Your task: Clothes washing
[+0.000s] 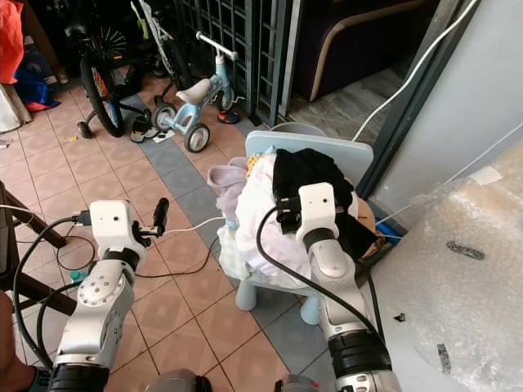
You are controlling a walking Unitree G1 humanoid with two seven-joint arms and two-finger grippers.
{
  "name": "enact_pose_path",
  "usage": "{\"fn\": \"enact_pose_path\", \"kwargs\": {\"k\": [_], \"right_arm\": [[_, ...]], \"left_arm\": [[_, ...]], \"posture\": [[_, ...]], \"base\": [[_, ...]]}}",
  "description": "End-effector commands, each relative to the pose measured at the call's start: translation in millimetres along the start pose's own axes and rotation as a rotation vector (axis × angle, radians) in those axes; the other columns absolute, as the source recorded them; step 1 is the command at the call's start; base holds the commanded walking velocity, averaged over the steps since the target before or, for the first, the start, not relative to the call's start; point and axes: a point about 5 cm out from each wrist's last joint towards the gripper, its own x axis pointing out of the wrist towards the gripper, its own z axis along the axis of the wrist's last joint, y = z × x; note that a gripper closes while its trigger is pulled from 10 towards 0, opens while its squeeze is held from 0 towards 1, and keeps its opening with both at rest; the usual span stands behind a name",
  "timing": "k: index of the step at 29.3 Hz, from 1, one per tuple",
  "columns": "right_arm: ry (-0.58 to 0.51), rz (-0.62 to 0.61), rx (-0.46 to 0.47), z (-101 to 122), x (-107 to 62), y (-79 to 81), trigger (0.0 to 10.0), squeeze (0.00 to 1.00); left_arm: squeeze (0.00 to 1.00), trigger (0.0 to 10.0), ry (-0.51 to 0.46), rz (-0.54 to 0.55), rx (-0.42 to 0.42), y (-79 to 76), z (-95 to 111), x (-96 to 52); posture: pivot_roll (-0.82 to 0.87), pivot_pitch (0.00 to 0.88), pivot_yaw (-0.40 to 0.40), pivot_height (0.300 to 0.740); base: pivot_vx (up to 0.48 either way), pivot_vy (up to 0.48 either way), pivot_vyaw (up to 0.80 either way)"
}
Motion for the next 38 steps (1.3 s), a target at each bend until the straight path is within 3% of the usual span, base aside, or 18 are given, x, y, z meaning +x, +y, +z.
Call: {"fn": "enact_pose_path", "kwargs": {"k": [1, 9, 15, 22, 30, 35, 36, 38], "right_arm": [[-0.009, 0.002, -0.015, 2.6, 2.2, 0.7, 10.0, 0.00], [-0.011, 0.000, -0.037, 8.8, 9.2, -0.9, 10.0, 0.00], [-0.044, -0.026, -0.060, 17.9, 7.7, -5.4, 10.0, 0.00], [0.044, -0.062, -0.111, 4.2, 4.7, -8.5, 10.0, 0.00], [0.123, -0.124, -0.075, -14.6, -13.6, -33.0, 10.0, 0.00], [0.128, -0.119, -0.091, -13.8, -13.4, -30.1, 10.0, 0.00], [0.136, -0.115, -0.081, -12.2, -10.7, -27.0, 10.0, 0.00], [0.149, -0.105, -0.081, -12.2, -9.6, -24.1, 10.0, 0.00]], "left_arm": [[0.00, 10.0, -0.021, 0.001, 0.008, 2.4, 5.2, 0.6], [0.00, 10.0, -0.054, 0.005, 0.019, 3.4, 17.7, 6.1], [0.00, 10.0, -0.063, 0.020, 0.034, 9.4, 22.6, -0.2], [0.00, 10.0, -0.040, 0.023, 0.038, 8.9, 18.8, 1.2], [0.00, 10.0, -0.015, -0.026, -0.013, 4.0, 12.5, -4.7], [0.00, 10.0, -0.010, 0.007, 0.038, 2.9, 12.6, -2.8], [0.00, 10.0, -0.029, -0.006, 0.002, 1.2, 16.6, -1.7], [0.00, 10.0, -0.045, -0.007, 0.019, 1.5, 18.7, -2.1]], "posture": [[0.02, 0.005, 0.015, 0.740], [0.02, 0.059, 0.020, 0.740], [0.03, 0.090, 0.028, 0.740], [0.03, 0.088, 0.014, 0.740], [0.02, 0.086, 0.009, 0.740], [0.02, 0.099, 0.017, 0.740], [0.02, 0.092, 0.018, 0.740], [0.02, 0.092, 0.020, 0.740]], "base": [[0.289, 0.000, 0.00], [0.319, 0.000, 0.00], [0.324, 0.000, 0.00], [0.347, 0.000, 0.00], [0.394, 0.000, 0.00], [0.424, 0.000, 0.00], [0.000, 0.000, 0.00], [0.000, 0.000, 0.00]]}}
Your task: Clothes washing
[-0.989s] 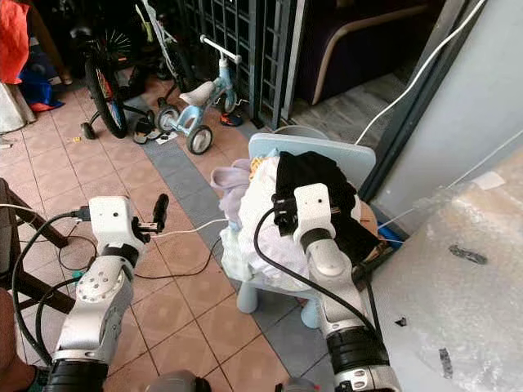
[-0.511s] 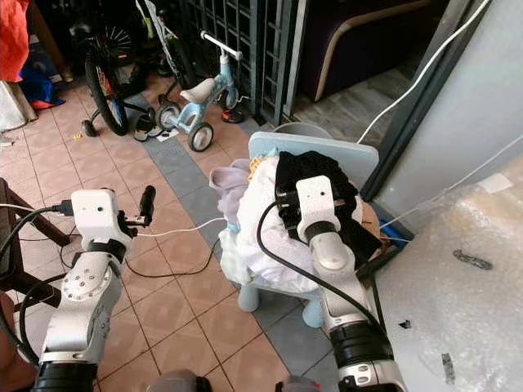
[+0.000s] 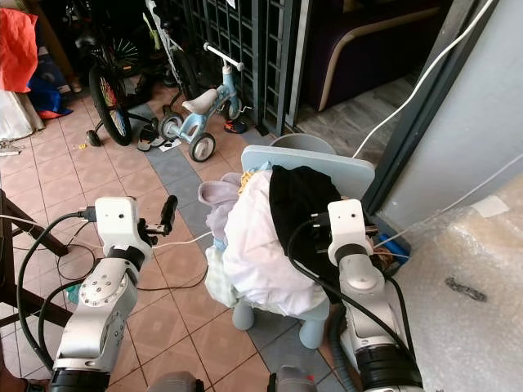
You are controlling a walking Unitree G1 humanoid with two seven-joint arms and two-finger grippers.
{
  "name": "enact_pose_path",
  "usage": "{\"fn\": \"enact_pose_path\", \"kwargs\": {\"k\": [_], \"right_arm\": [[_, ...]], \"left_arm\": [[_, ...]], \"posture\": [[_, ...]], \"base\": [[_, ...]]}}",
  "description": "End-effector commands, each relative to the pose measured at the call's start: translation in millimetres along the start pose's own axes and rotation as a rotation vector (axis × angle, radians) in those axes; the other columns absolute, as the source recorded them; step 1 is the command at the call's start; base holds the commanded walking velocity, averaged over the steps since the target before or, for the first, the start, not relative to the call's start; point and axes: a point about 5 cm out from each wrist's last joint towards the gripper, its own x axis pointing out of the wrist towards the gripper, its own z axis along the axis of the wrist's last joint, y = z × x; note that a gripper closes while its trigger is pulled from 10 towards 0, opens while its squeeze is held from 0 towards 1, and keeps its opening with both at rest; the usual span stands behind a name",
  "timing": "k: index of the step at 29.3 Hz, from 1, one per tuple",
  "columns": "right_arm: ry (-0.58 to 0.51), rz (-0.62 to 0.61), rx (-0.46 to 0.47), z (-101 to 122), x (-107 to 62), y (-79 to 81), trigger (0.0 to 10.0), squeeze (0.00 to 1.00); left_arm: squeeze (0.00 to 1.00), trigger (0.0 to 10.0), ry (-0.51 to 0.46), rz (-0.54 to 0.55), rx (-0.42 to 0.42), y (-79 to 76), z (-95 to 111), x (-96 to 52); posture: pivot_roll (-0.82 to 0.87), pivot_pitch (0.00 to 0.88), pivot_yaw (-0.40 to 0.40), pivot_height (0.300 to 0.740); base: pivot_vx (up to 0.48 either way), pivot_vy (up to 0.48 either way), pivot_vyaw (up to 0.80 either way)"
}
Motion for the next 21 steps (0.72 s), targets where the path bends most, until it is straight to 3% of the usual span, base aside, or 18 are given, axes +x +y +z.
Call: {"fn": "enact_pose_path", "kwargs": {"k": [1, 3, 5, 6, 8, 10, 11, 21], "right_arm": [[0.028, 0.038, -0.001, 1.1, 1.5, 10.9, 10.0, 0.00], [0.108, 0.103, -0.008, -8.9, 2.1, 19.0, 10.0, 0.00], [0.119, 0.115, -0.009, -10.6, 1.9, 20.3, 10.0, 0.00], [0.127, 0.149, 0.025, -12.5, 0.6, 23.2, 9.0, 0.00], [0.143, 0.179, 0.032, -14.9, -0.9, 25.3, 3.1, 0.00], [0.143, 0.179, 0.032, -14.9, -0.9, 25.3, 3.1, 0.00], [0.158, 0.186, 0.035, -16.8, -1.4, 26.0, 0.0, 0.00], [0.188, 0.193, 0.041, -15.4, 2.8, 29.2, 0.0, 0.00]], "left_arm": [[0.00, 10.0, -0.002, 0.023, 0.010, 7.6, 1.7, -0.3], [0.00, 10.0, 0.013, 0.018, 0.003, 6.9, -1.4, -1.2], [0.00, 10.0, 0.012, 0.017, 0.005, 6.8, -1.5, -1.5], [0.00, 10.0, 0.013, 0.012, 0.004, 6.3, -1.8, -2.0], [0.00, 10.0, 0.015, 0.015, 0.005, 6.5, -2.3, -2.5], [0.00, 10.0, 0.015, 0.015, 0.005, 6.5, -2.3, -2.5], [0.00, 10.0, 0.017, 0.018, 0.006, 6.8, -2.6, -2.6], [0.00, 10.0, 0.017, 0.011, 0.012, 5.1, -3.7, 1.3]], "posture": [[0.02, 0.088, 0.022, 0.740], [0.02, 0.086, 0.022, 0.740], [0.02, 0.086, 0.022, 0.740], [0.02, 0.084, 0.022, 0.740], [0.02, 0.081, 0.022, 0.740], [0.02, 0.081, 0.022, 0.740], [0.02, 0.079, 0.022, 0.740], [0.01, 0.044, 0.025, 0.740]], "base": [[0.000, 0.000, 0.00], [0.000, 0.000, 0.00], [0.000, 0.000, 0.00], [0.000, 0.000, 0.00], [0.000, 0.000, 0.00], [0.000, 0.000, 0.00], [0.000, 0.000, 0.00], [0.000, 0.000, 0.00]]}}
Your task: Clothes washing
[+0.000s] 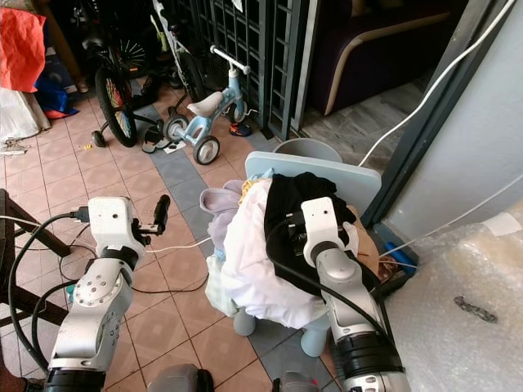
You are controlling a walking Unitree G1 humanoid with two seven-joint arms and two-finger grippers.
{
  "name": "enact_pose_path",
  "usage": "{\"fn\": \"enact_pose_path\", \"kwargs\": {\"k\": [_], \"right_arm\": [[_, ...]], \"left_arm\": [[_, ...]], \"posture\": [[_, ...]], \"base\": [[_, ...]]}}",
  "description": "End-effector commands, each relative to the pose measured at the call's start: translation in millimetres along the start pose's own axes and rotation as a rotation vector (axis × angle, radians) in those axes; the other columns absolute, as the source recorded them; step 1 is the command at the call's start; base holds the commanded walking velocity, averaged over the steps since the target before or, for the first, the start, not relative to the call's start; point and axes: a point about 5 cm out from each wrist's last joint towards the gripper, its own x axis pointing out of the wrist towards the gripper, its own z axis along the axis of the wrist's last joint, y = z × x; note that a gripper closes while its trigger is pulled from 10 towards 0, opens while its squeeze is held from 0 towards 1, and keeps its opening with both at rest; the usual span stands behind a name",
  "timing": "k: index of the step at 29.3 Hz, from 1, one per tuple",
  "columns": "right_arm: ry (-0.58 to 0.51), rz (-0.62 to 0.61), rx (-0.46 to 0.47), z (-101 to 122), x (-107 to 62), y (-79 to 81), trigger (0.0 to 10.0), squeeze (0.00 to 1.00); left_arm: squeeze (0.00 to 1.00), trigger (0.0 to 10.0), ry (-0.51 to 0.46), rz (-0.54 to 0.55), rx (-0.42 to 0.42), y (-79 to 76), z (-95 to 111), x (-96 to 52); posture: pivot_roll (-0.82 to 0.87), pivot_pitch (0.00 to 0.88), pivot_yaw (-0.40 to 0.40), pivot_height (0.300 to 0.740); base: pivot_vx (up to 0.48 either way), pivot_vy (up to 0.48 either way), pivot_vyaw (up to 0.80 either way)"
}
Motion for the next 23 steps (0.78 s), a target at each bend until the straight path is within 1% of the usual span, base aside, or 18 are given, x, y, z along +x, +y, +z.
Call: {"fn": "enact_pose_path", "kwargs": {"k": [1, 5, 8, 11, 17, 22, 23], "right_arm": [[0.067, 0.032, 0.009, -12.5, 0.4, 5.4, 0.0, 0.00], [0.075, 0.058, 0.013, -13.4, 0.0, 7.5, 0.0, 0.00], [0.105, 0.114, 0.014, -18.9, -3.3, 13.7, 0.0, 0.00], [0.112, 0.123, 0.013, -20.8, -4.4, 15.5, 0.0, 0.00], [0.109, 0.154, 0.025, -20.7, -6.3, 21.9, 0.0, 0.00], [0.105, 0.166, 0.040, -20.2, -7.2, 23.0, 0.0, 0.00], [0.088, 0.168, 0.052, -17.9, -7.3, 22.4, 0.0, 0.00]], "left_arm": [[0.00, 10.0, -0.005, -0.001, 0.007, 1.1, 1.3, 2.6], [0.00, 10.0, -0.005, 0.002, 0.005, 0.7, 1.0, 2.7], [0.00, 10.0, 0.003, 0.004, -0.002, -1.2, -2.2, 0.6], [0.00, 10.0, 0.006, -0.003, -0.001, -3.2, -3.2, 0.0], [0.00, 10.0, 0.004, -0.007, -0.001, -4.1, -2.6, 2.4], [0.00, 10.0, 0.006, -0.007, 0.000, -4.8, -3.4, 2.4], [0.00, 10.0, 0.009, -0.004, -0.004, -5.6, -4.1, 2.0]], "posture": [[0.01, 0.042, 0.024, 0.740], [0.01, 0.040, 0.027, 0.740], [0.00, 0.038, 0.026, 0.740], [0.00, 0.037, 0.026, 0.740], [-0.01, 0.036, 0.024, 0.740], [-0.01, 0.035, 0.025, 0.740], [-0.01, 0.036, 0.027, 0.740]], "base": [[0.000, 0.000, 0.00], [0.000, 0.000, 0.00], [0.000, 0.000, 0.00], [0.000, 0.000, 0.00], [0.000, 0.000, 0.00], [0.000, 0.000, 0.00], [0.000, 0.000, 0.00]]}}
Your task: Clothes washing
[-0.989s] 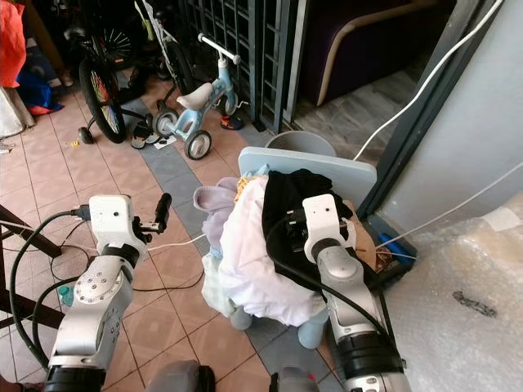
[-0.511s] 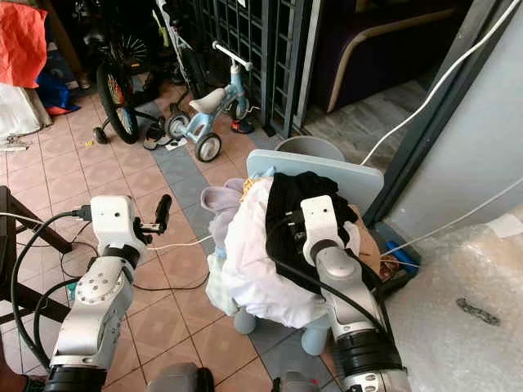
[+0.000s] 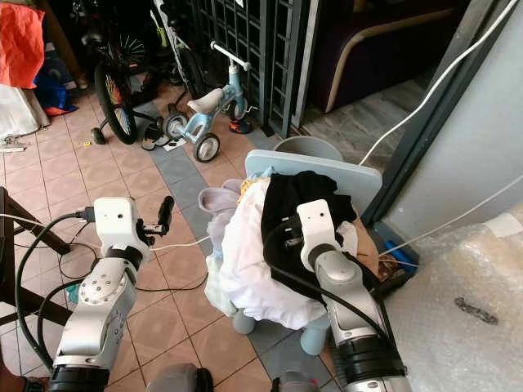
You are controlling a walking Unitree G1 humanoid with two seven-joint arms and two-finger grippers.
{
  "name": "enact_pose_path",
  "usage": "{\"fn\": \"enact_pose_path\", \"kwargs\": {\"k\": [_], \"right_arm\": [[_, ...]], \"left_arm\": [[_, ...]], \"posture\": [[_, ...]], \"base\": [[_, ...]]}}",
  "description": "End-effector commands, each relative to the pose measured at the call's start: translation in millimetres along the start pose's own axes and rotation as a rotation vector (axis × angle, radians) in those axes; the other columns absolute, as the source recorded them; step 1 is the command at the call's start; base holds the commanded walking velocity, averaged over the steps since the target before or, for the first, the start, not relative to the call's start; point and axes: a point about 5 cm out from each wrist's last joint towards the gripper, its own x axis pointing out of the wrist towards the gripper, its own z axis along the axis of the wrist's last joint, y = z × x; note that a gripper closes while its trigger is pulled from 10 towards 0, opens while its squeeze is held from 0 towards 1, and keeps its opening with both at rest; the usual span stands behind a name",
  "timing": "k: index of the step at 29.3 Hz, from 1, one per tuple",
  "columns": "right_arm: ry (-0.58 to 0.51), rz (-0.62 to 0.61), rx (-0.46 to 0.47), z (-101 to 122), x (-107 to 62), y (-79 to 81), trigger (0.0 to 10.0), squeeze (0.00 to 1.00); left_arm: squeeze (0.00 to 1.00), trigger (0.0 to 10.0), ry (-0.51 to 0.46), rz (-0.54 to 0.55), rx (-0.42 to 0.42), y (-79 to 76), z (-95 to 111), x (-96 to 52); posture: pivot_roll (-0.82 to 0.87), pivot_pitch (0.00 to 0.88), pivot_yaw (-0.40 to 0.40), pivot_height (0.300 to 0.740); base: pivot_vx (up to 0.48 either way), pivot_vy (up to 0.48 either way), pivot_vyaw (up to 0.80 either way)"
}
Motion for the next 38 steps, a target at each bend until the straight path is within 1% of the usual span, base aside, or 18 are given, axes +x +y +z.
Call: {"fn": "enact_pose_path", "kwargs": {"k": [1, 5, 11, 13, 14, 15, 17, 18, 20, 21, 22, 23, 25, 28, 31, 35, 36, 38], "right_arm": [[0.034, 0.067, 0.062, -8.7, -0.5, 12.4, 0.0, 0.00], [-0.016, 0.082, 0.133, 1.4, -0.1, 15.6, 0.0, 0.00], [-0.024, 0.106, 0.154, 2.6, -3.1, 19.3, 0.0, 0.00], [-0.038, 0.110, 0.184, 5.6, -3.4, 19.6, 0.0, 0.00], [-0.088, 0.103, 0.222, 15.5, -3.3, 18.3, 0.0, 0.00], [-0.109, 0.100, 0.233, 19.5, -3.4, 17.6, 0.0, 0.00], [-0.214, 0.072, 0.250, 38.9, -5.8, 13.4, 0.0, 0.00], [-0.348, 0.010, 0.257, 64.0, -11.8, 4.0, 0.0, 0.00], [-0.446, -0.057, 0.255, 81.5, -19.4, -7.1, 0.0, 0.00], [-0.502, -0.101, 0.252, 91.4, -26.3, -16.2, 0.0, 0.00], [-0.502, -0.101, 0.252, 91.4, -26.3, -16.2, 0.0, 0.00], [-0.521, -0.128, 0.243, 93.9, -30.6, -22.3, 0.0, 0.00], [-0.524, -0.136, 0.239, 94.0, -31.9, -24.3, 0.0, 0.00], [-0.501, -0.163, 0.237, 84.4, -33.8, -30.7, 0.0, 0.00], [-0.501, -0.167, 0.243, 83.6, -34.1, -30.4, 0.0, 0.00], [-0.521, -0.168, 0.223, 88.1, -35.0, -25.7, 0.0, 0.00], [-0.521, -0.166, 0.223, 88.3, -34.9, -25.3, 0.9, 0.00], [-0.522, -0.164, 0.223, 88.5, -34.5, -24.6, 1.1, 0.00]], "left_arm": [[0.00, 10.0, 0.005, 0.002, -0.001, -2.5, -1.5, -0.1], [0.00, 10.0, 0.009, -0.006, 0.000, -3.7, -2.2, -1.2], [0.00, 10.0, 0.013, -0.001, -0.002, -4.0, -3.3, -0.6], [0.00, 10.0, 0.015, -0.001, -0.003, -4.5, -3.8, -0.9], [0.00, 10.0, 0.017, -0.002, -0.004, -4.8, -3.8, -0.9], [0.00, 10.0, 0.017, -0.003, -0.004, -4.8, -3.8, -0.8], [0.00, 10.0, 0.019, 0.005, 0.004, -4.3, -3.5, 0.1], [0.00, 10.0, 0.018, 0.028, 0.021, -2.8, -2.0, 1.8], [0.00, 10.0, 0.019, 0.050, 0.029, -1.4, -1.1, 3.0], [0.00, 10.0, 0.021, 0.074, 0.039, 0.1, -0.6, 4.0], [0.00, 10.0, 0.021, 0.074, 0.039, 0.1, -0.6, 4.0], [0.00, 10.0, 0.024, 0.083, 0.038, 0.2, -1.0, 4.4], [0.00, 10.0, 0.025, 0.082, 0.036, 0.0, -1.3, 4.4], [0.00, 10.0, 0.019, 0.058, 0.035, -5.3, -1.6, 4.0], [0.00, 10.0, 0.018, 0.059, 0.033, -6.1, -0.7, 5.0], [0.00, 10.0, 0.016, 0.060, 0.031, -6.4, 0.2, 7.2], [0.00, 10.0, 0.016, 0.059, 0.031, -6.5, 0.3, 7.4], [0.00, 10.0, 0.015, 0.059, 0.030, -6.4, 0.4, 7.7]], "posture": [[-0.01, 0.038, 0.030, 0.740], [-0.01, 0.039, 0.032, 0.740], [-0.02, 0.038, 0.028, 0.740], [-0.02, 0.035, 0.029, 0.740], [-0.02, 0.033, 0.032, 0.740], [-0.02, 0.033, 0.032, 0.740], [-0.02, 0.032, 0.035, 0.740], [-0.02, 0.032, 0.036, 0.740], [-0.02, 0.033, 0.036, 0.740], [-0.02, 0.034, 0.036, 0.740], [-0.02, 0.034, 0.036, 0.740], [-0.02, 0.035, 0.037, 0.740], [-0.02, 0.035, 0.037, 0.740], [-0.03, 0.034, 0.038, 0.740], [-0.03, 0.034, 0.038, 0.740], [-0.03, 0.030, 0.039, 0.740], [-0.03, 0.030, 0.037, 0.740], [-0.03, 0.030, 0.036, 0.740]], "base": [[0.000, 0.000, 0.00], [0.000, 0.000, 0.00], [0.000, 0.000, 0.00], [0.000, 0.000, 0.00], [0.000, 0.000, 0.00], [0.000, 0.000, 0.00], [0.000, 0.000, 0.00], [0.000, 0.000, 0.00], [0.000, 0.000, 0.00], [0.000, 0.000, 0.00], [0.000, 0.000, 0.00], [0.000, 0.000, 0.00], [0.000, 0.000, 0.00], [0.000, 0.000, 0.00], [0.000, 0.000, 0.00], [-0.278, 0.000, 0.00], [-0.277, 0.000, 0.00], [-0.279, 0.000, 0.00]]}}
